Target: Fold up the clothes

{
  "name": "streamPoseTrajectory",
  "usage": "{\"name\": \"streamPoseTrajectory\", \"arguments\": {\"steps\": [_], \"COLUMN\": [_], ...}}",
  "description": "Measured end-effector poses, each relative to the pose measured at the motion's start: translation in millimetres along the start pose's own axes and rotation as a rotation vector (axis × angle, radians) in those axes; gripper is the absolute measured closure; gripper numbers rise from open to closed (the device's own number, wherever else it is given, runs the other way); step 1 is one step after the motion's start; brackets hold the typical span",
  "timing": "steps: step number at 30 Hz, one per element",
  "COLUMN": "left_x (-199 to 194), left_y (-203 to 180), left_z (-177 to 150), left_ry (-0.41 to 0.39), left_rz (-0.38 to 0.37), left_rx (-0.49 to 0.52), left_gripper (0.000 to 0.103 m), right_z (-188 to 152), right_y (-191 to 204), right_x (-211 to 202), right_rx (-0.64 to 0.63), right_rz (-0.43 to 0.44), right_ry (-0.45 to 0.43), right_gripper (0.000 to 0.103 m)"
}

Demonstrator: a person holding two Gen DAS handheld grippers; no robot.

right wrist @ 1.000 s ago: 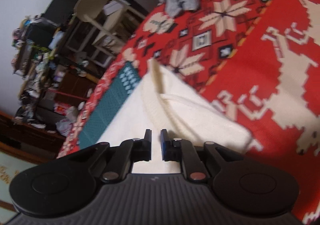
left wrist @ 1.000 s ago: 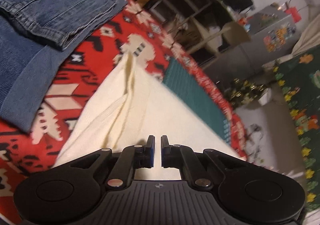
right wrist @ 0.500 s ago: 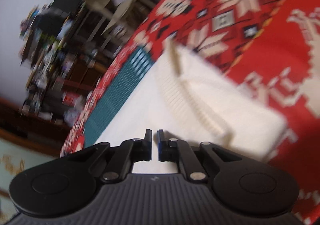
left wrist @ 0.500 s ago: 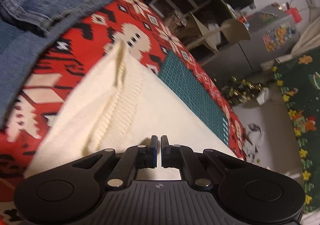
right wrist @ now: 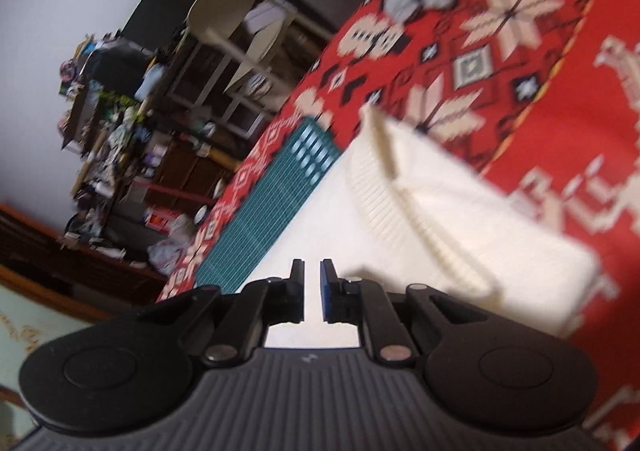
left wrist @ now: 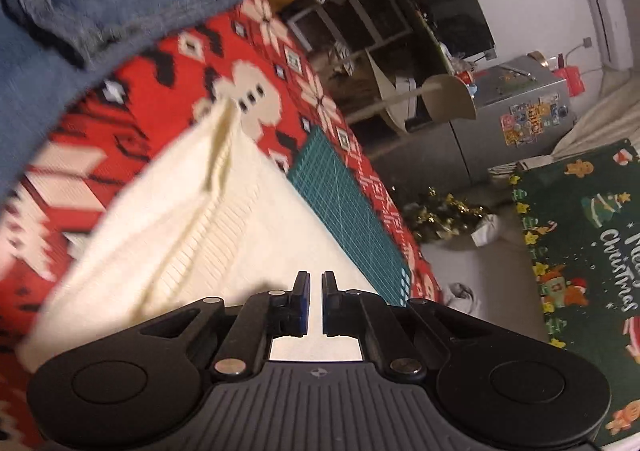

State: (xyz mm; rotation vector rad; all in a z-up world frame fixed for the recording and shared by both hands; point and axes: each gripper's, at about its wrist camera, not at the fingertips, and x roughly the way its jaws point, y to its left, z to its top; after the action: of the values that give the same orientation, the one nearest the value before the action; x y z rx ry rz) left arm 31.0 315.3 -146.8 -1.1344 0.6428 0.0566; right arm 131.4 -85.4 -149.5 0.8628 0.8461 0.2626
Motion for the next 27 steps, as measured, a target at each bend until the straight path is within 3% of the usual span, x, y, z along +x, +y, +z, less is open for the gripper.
{"name": "streamPoseTrajectory", "arguments": {"steps": [5, 6, 10, 16, 22, 27], "left_x": [15.2, 13.9, 1.8, -8.7, 13.1, 35.6], "left_y": [4.9, 4.7, 4.6, 24.3, 12.7, 7.5], "left_z": [-1.5, -0.4, 8.4, 28.4, 36.5, 44.9], "left_ry": [0.0, -0.012, -0.091, -0.123, -0.102, -0.101], "left_rz": [0.058, 0.07, 0.145, 0.029, -0.028, -0.016], "left_rx": [-0.004, 0.001, 0.03, -0.134, -0.103, -0.043], "left_gripper": [0.099, 0.099, 0.099, 0.099, 0.099, 0.099], "right_z": [-4.8, -4.0, 7.7, 23.2, 27.9, 28.2], "right_y": [-4.6, -6.2, -7.7, -14.3, 3.5, 15.1], "right_x": [19.7, 20.6, 12.3, 8.3, 30.4, 54.7], "right_rx": [0.015, 0.01, -0.034, 0.03, 0.011, -0.053], "right_rz": [-0.007, -0.018, -0.123, -0.078, -0.001, 0.007], "right_ry": [0.058, 0.053, -0.038, -0.081, -0.054, -0.019], "right_gripper": [0.094, 0.097, 0.095, 0.093, 0.092, 0.092]}}
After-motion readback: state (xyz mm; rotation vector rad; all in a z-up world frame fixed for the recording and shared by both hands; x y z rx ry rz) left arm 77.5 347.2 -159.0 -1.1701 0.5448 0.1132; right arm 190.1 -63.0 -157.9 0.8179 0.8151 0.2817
